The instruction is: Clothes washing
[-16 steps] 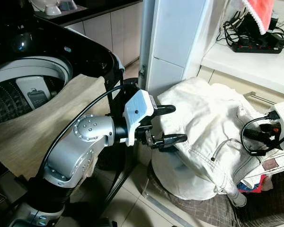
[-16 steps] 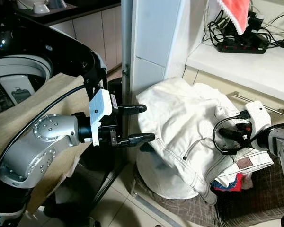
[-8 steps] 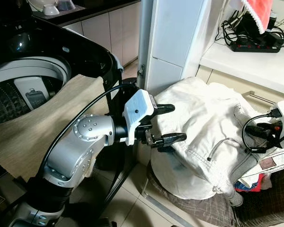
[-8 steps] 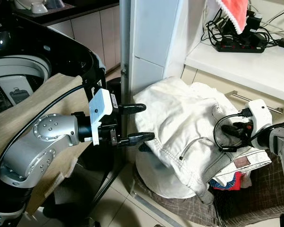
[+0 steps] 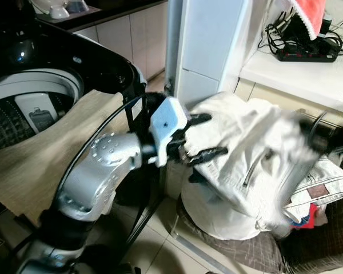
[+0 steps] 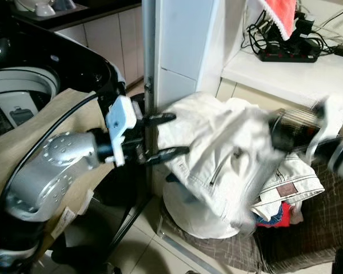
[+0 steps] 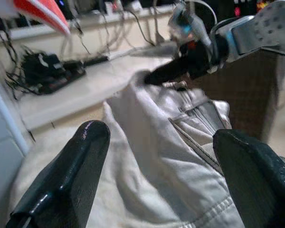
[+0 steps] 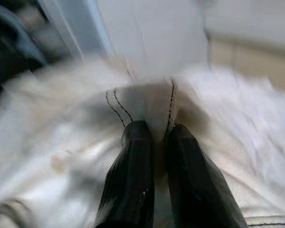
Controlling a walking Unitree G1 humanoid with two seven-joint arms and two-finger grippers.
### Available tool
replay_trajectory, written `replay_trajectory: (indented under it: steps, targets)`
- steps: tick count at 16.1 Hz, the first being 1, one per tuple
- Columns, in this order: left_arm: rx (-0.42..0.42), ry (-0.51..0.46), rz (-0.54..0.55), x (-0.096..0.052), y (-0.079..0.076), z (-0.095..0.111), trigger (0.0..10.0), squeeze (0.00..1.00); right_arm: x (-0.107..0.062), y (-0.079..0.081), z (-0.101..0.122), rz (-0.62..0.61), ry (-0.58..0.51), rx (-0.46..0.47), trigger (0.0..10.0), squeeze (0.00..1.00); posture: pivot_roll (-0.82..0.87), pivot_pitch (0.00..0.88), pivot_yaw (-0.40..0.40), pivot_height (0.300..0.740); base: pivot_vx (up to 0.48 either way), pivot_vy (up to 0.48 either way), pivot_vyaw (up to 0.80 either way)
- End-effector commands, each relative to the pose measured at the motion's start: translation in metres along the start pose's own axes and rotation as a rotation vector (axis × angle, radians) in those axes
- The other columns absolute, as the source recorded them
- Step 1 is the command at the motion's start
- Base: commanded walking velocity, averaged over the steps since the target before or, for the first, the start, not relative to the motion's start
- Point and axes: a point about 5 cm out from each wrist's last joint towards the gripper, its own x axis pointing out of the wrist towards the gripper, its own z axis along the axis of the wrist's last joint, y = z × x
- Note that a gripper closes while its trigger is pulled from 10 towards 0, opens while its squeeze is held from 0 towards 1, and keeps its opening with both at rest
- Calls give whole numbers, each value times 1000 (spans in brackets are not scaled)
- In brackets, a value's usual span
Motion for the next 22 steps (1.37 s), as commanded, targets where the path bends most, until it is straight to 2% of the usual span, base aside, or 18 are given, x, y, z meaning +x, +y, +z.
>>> replay_trajectory:
  steps: [1,4,7,9,10,13,17,18,19,20,21,22]
  targets:
    - [30,-41,27,4,6,9,10000,0,-1,16,33,79,-157,25,0,0,-97,8,-45,740,0,0,0]
    - [44,-114,49,17,8,19,10000,0,0,49,64,231,-308,93,0,0,-105,5,-47,740,0,0,0]
    - [50,-205,54,35,5,32,10000,0,3,79,83,372,-389,137,0,0,-111,5,-49,740,0,0,0]
    - [42,-232,94,42,8,37,10000,0,4,89,87,421,-395,142,0,0,-113,4,-53,740,0,0,0]
    - [-6,-258,155,51,13,41,10000,1000,7,100,82,444,-364,136,0,0,-113,5,-54,740,0,0,0]
    - [-18,-239,270,64,19,40,10000,1000,10,110,71,447,-322,139,0,0,-112,2,-52,740,0,0,0]
    - [16,-194,249,76,9,29,10000,1000,8,120,68,474,-332,164,0,0,-110,0,-44,740,0,0,0]
    - [46,-169,242,80,6,24,10000,851,8,123,67,483,-334,170,0,0,-110,0,-41,740,0,0,0]
    - [60,-136,259,83,4,18,10000,0,7,125,66,489,-336,173,0,0,-110,0,-38,740,0,0,0]
    - [41,-114,287,84,5,13,10000,0,7,126,65,490,-337,175,0,0,-111,0,-33,740,0,0,0]
    - [-1,-131,299,84,6,12,1059,0,6,128,64,488,-336,176,0,0,-111,0,-32,740,0,0,0]
    - [-16,-141,292,83,6,12,0,0,6,128,63,486,-333,176,0,0,-111,0,-31,740,0,0,0]
